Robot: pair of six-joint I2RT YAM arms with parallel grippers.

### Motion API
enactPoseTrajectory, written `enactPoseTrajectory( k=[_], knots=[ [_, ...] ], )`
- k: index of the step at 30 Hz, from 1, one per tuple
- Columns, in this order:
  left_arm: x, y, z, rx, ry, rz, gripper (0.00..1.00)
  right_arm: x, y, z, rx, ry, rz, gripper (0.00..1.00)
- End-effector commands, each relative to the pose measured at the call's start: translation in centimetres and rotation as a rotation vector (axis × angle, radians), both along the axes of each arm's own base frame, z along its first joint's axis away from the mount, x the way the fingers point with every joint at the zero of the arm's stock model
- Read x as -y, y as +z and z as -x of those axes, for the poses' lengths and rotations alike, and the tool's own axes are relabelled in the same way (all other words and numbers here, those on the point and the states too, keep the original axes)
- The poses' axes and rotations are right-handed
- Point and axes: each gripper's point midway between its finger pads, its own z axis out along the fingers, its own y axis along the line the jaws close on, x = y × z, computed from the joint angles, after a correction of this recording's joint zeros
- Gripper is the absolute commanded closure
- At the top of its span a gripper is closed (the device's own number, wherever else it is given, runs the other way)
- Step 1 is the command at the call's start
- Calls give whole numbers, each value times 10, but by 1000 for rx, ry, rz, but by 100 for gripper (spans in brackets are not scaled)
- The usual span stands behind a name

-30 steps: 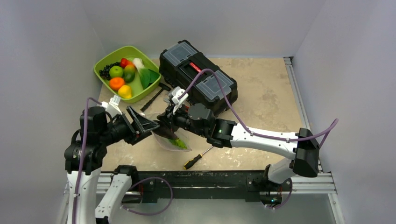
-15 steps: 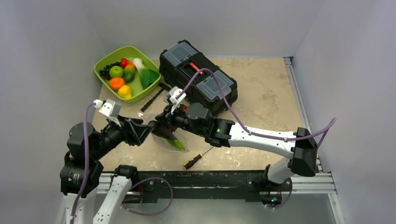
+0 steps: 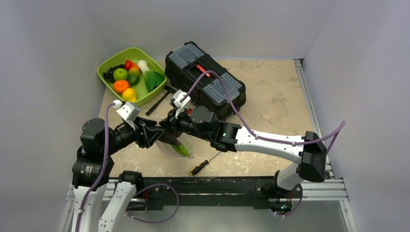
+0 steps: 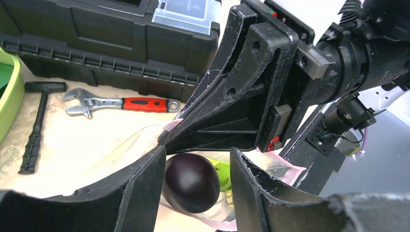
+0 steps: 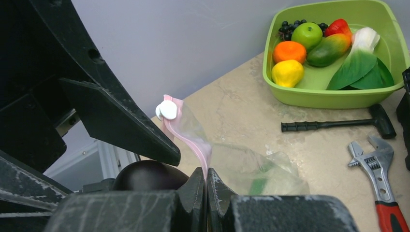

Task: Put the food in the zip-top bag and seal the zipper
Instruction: Pick up the fake vegetable from the zipper food storage bag, then place the fake vegetable in the zipper food storage bag.

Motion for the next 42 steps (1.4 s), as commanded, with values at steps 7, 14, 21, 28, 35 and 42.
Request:
enactPoseTrajectory(
  k=[7,14,21,28,35,42],
  knots=[
    [-7,-25,-1,-11,-1,-91,45,-4,36,-3,15,9,-85,100],
    [-10,-25,-10,-10,25,-105,76,-9,38,-19,-56,-59,-89,100],
    [-22,45,-7,159,113,-93,100,-4,39,-45,-198,-263,-80,100],
    [-37,58,-10,227,130,-251,100,-13,42,-60,-269,-340,-87,100],
    [-45,48,-30,240,136,-395,100,-34,36,-63,-398,-254,-124,100],
    [-25,27,-44,164,45,-441,63,-36,29,-81,-465,-222,-161,100]
  ],
)
